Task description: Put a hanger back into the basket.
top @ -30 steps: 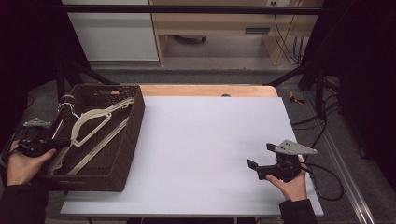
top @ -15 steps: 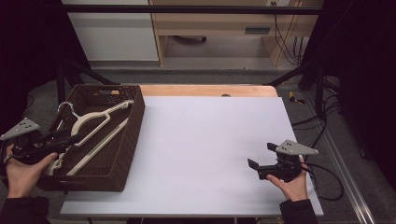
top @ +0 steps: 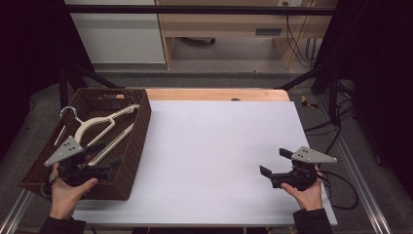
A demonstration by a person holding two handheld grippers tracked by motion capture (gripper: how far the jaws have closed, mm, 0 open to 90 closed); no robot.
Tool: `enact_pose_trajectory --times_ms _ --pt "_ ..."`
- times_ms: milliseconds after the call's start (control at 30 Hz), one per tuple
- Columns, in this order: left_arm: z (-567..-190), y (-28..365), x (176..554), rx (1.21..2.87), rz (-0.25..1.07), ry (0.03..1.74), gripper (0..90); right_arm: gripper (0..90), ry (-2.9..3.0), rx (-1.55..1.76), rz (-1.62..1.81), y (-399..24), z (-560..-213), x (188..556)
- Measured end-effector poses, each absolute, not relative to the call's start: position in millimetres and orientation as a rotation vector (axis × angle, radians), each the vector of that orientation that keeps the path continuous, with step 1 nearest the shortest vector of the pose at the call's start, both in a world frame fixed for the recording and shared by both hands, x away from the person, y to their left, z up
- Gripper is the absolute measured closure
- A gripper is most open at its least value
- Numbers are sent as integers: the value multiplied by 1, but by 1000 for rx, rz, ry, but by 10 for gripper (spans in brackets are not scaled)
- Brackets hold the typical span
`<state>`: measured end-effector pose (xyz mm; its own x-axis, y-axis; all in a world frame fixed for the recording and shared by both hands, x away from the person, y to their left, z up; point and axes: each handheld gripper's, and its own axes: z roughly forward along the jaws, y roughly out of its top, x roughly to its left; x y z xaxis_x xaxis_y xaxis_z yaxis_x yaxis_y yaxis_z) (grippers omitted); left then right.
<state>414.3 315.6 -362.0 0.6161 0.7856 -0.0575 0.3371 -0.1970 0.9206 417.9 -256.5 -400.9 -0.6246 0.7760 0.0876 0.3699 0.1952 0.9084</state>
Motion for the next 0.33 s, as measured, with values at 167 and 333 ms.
enact_pose_trajectory --times_ms 167,333 --pt "-371 294 414 1791 506 892 98 36 2082 1063 1422 -257 -401 417" --pt "-377 284 415 1809 512 869 106 37 2082 1067 1436 -258 -400 416"
